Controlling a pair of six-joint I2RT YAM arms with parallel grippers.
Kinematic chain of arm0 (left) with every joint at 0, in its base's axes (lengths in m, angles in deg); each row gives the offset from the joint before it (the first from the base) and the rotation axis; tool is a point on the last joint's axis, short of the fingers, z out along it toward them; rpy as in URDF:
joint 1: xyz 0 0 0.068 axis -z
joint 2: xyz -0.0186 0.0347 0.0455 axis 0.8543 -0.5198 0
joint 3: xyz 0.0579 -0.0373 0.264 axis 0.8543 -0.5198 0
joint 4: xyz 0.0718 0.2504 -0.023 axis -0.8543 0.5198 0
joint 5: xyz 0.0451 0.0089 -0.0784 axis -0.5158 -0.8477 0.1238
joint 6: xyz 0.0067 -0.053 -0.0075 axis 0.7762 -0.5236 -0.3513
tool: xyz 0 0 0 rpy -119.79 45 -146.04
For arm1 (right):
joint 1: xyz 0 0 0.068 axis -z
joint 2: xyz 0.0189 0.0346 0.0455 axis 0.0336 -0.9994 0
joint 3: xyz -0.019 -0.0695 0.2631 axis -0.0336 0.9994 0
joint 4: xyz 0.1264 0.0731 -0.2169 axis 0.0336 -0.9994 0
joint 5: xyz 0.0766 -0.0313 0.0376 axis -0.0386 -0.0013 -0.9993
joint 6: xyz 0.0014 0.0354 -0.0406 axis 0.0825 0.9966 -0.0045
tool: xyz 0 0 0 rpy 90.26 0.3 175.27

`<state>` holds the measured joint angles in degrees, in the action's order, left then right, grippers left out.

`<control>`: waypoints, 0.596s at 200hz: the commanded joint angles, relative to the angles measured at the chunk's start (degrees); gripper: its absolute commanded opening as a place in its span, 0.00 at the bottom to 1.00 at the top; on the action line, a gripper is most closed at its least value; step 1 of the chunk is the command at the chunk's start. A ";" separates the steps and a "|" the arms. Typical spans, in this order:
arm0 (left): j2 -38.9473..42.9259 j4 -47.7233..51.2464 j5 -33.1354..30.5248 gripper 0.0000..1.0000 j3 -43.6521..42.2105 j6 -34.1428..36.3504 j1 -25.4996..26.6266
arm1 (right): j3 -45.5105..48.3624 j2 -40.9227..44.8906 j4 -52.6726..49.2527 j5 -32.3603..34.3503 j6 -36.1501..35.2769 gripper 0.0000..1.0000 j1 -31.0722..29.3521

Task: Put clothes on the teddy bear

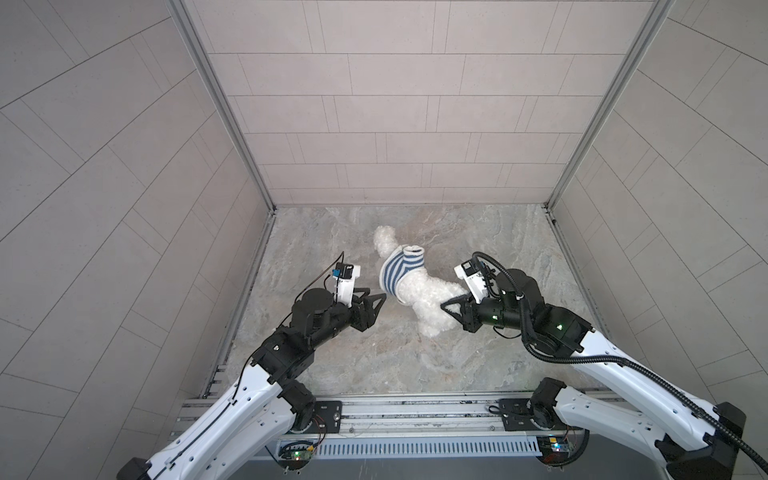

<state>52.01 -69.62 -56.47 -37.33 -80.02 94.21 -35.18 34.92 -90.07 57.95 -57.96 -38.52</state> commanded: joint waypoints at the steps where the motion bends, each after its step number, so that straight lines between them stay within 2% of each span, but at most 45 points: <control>1: -0.86 -4.21 0.33 0.58 -1.43 -0.63 0.16 | -2.24 2.02 6.23 -2.23 3.58 0.00 0.36; 66: -5.42 -8.96 -0.80 0.38 0.19 0.87 0.17 | -1.56 2.84 8.38 -4.41 5.42 0.00 0.53; 119: -6.51 -10.27 -4.55 0.30 0.44 2.49 0.20 | -1.34 2.65 8.94 -5.69 5.31 0.00 0.53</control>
<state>45.76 -77.75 -58.46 -38.10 -79.10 94.23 -35.35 36.38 -85.11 53.73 -53.02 -38.15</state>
